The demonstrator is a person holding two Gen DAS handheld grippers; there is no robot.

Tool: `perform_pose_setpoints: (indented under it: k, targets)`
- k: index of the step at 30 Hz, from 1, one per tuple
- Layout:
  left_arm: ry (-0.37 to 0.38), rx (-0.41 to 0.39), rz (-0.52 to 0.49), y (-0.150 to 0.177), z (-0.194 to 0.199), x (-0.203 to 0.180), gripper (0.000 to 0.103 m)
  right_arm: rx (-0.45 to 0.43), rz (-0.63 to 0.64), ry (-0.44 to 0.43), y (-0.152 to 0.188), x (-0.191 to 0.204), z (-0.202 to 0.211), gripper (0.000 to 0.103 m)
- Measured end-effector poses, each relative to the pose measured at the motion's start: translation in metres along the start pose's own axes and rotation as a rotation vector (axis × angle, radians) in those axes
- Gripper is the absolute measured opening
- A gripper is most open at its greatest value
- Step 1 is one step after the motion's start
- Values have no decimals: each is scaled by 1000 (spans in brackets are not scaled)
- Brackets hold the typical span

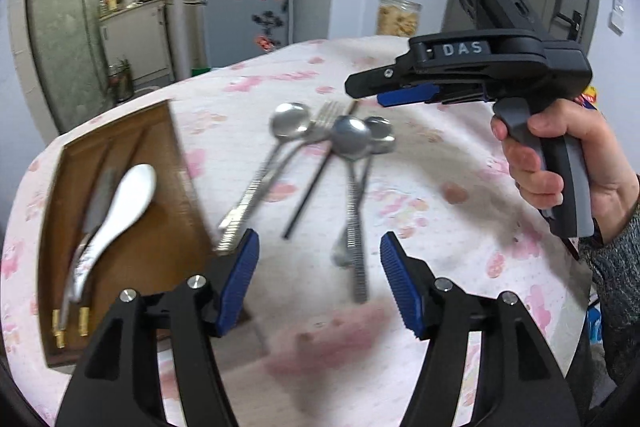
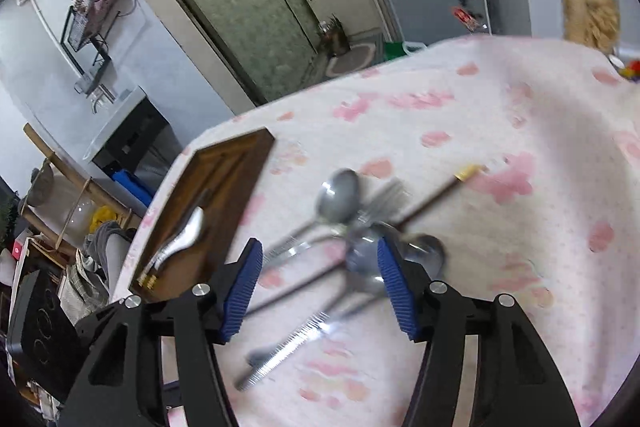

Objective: Organize utensils
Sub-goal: 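Grasp a steel spoon by its handle with the left tool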

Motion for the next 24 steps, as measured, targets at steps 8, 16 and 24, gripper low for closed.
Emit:
perform_pose_setpoints:
  k: [8, 16, 24]
  targets:
    - [48, 50, -29, -6, -30, -27, 55, 57, -37, 6, 7, -32, -20, 38]
    - [46, 85, -40, -6, -48, -30, 47, 74, -40, -14, 3, -40, -36, 36]
    - [37, 103, -50, -4, -53, -32, 47, 95, 54, 51, 5, -24, -51, 8]
Point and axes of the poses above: each gripper's, at about its wrist camera, not at the fingertips, and z roughly against the way its jaws point, x to its left, y to its underside, the point moved 4 cm from there along -z, roughly the way its jaws point, and after that the axes turned 7 degrees about x, right-handed, at the moved point
